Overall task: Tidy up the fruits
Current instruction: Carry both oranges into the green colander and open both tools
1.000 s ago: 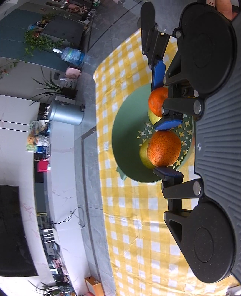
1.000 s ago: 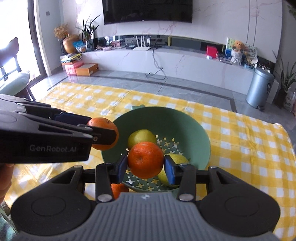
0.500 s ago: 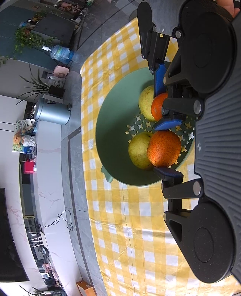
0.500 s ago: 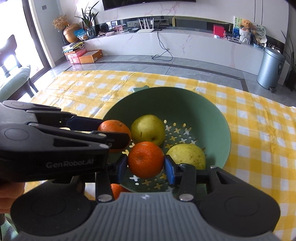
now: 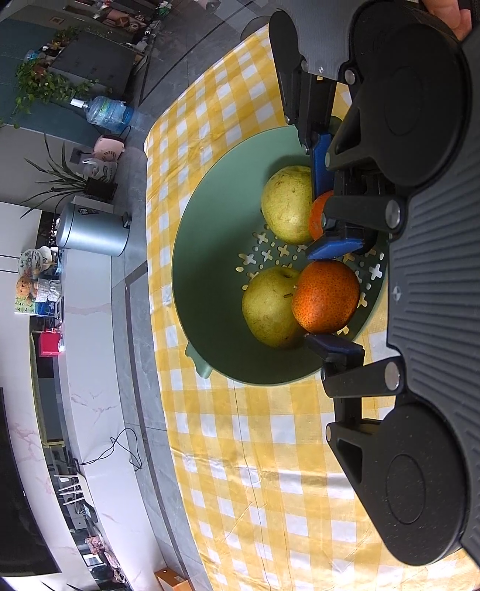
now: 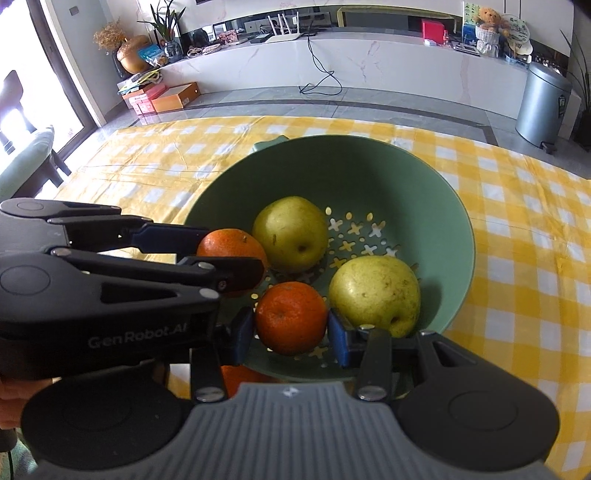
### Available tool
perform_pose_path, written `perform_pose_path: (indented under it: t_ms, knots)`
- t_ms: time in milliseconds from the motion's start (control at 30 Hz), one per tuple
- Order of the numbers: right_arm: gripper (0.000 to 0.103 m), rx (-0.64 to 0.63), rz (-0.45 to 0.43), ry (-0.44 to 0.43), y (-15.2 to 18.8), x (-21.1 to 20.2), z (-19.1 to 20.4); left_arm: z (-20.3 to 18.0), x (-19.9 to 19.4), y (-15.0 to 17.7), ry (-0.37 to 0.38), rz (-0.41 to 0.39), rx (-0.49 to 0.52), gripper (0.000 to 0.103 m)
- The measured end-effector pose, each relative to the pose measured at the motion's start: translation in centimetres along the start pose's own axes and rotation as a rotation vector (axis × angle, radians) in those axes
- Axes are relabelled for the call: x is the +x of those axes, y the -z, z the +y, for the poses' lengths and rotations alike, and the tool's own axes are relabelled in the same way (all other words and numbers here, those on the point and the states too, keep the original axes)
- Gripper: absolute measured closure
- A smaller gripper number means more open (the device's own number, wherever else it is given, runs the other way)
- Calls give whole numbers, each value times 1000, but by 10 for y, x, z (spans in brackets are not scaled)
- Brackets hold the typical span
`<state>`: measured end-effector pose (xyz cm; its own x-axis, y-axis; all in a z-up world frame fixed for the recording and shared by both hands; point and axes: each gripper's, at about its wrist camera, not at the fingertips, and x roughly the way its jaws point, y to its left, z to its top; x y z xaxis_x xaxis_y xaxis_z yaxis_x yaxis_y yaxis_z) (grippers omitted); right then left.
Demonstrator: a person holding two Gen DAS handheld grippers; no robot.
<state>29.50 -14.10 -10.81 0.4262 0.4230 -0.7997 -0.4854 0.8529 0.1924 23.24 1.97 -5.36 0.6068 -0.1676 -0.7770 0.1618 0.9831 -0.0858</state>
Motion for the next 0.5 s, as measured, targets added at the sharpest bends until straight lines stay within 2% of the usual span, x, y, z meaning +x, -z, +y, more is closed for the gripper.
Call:
perform_pose_path:
  t_ms: [333,500]
  knots:
    - [62,-21,7,17,-1,0,1,0,0,0,3,-3,3,53]
    - [56,-29,5,31,-2,-2,2,1,0,0,5,-7,-7,50]
